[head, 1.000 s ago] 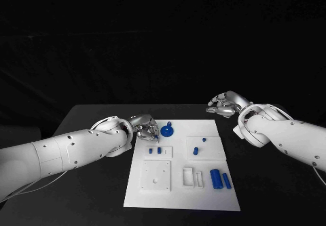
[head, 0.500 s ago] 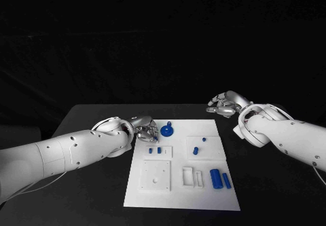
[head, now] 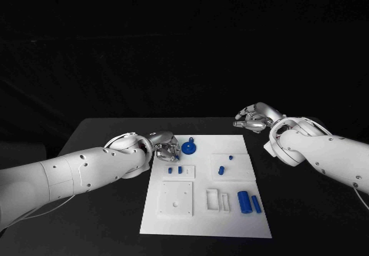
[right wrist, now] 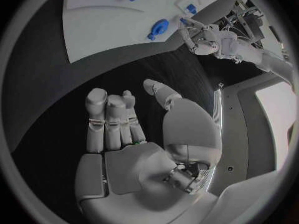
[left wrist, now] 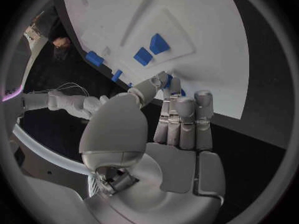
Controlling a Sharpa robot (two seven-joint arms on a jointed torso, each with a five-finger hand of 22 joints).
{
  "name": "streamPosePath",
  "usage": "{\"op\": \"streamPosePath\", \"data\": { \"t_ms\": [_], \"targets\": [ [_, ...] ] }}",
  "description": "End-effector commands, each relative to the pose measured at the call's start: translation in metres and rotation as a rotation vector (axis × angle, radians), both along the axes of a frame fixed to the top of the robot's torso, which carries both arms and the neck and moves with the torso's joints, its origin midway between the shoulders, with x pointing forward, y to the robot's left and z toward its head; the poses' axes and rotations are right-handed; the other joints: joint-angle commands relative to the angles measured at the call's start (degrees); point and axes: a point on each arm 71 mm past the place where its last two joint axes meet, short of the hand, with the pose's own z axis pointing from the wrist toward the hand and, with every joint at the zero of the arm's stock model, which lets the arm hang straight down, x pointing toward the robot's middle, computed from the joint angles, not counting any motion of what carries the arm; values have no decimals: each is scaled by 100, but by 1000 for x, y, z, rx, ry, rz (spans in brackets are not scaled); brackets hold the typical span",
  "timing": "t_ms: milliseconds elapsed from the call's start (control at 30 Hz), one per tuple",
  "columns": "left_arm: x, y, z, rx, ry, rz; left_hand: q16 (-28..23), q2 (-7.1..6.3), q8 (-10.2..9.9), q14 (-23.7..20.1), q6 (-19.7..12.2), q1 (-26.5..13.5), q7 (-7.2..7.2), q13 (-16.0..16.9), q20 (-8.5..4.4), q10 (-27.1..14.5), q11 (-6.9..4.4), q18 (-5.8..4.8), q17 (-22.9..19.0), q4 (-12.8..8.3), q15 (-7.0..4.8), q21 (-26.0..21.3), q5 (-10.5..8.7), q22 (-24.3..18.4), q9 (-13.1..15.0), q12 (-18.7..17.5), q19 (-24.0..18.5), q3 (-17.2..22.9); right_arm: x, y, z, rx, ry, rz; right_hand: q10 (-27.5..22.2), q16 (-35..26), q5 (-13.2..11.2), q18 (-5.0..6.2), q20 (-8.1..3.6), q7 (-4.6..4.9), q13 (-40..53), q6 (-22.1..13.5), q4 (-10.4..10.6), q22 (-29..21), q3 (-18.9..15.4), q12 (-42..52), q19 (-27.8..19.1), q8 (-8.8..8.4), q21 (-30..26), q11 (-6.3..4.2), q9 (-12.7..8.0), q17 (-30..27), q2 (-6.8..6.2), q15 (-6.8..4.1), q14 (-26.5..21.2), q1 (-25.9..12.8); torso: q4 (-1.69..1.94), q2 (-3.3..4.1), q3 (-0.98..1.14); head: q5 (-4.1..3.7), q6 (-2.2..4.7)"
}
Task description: Assemble the parts on the task board
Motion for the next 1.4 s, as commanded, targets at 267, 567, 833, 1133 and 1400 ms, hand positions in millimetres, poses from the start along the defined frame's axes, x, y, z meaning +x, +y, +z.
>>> {"op": "streamPosePath", "data": {
  "t_ms": [267, 567, 833, 1133, 1400],
  "targets": [
    [-3, -2, -5, 20, 34, -18, 9, 52, 13, 32, 37, -16, 5, 0, -200, 32, -6, 324, -8, -28, -13, 19, 15, 48, 8, 4, 30, 26, 0, 1, 0, -6, 2, 14, -1, -21, 33, 485, -53, 39, -9, 12, -47, 40, 3, 41, -2, -35, -27, -21, -10, -10, 39, -12, 40, 13, 3, 1, -3, -4, -5],
    [-4, -7, -8, 61, 18, -38, 8, 50, 12, 33, 39, -12, 3, 1, -202, 34, -7, 324, -10, -37, -14, 20, 15, 48, 7, 1, 31, 28, 0, 2, 0, -6, 2, 15, -1, -22, 34, 485, -53, 39, -11, 12, -47, 40, 3, 41, -1, -35, -28, -21, -10, -10, 40, -12, 40, 13, 0, 1, -4, 1, -12],
    [-7, -14, -14, 113, -13, -72, 6, 49, 11, 32, 40, -8, 2, 2, -203, 35, -7, 323, -13, -45, -15, 21, 18, 49, 7, -3, 32, 31, 0, 2, -1, -6, 3, 15, -1, -22, 34, 485, -53, 39, -12, 12, -48, 41, 4, 42, -1, -35, -28, -21, -10, -10, 41, -12, 40, 12, -3, 1, -4, -7, -17],
    [-13, -20, -16, 150, -55, -116, 0, 33, 13, 31, 52, 3, -2, 9, -207, 48, -10, 321, -21, -64, -17, 24, 26, 51, 7, -9, 36, 39, 0, 1, -1, -7, 4, 14, -1, -22, 34, 485, -52, 39, -14, 12, -49, 41, 3, 43, 0, -35, -29, -21, -11, -10, 41, -12, 41, 11, 1, 0, -1, -9, -27],
    [-14, -17, -16, 150, -60, -110, 1, 29, 14, 34, 60, 3, -3, 12, -208, 57, -12, 320, -23, -65, -18, 25, 26, 52, 7, -9, 38, 42, 0, 1, -1, -7, 4, 13, -2, -23, 34, 485, -52, 39, -15, 12, -49, 42, 3, 44, 0, -36, -30, -21, -11, -10, 41, -12, 41, 10, -2, 0, -2, -12, -29]
  ]
}}
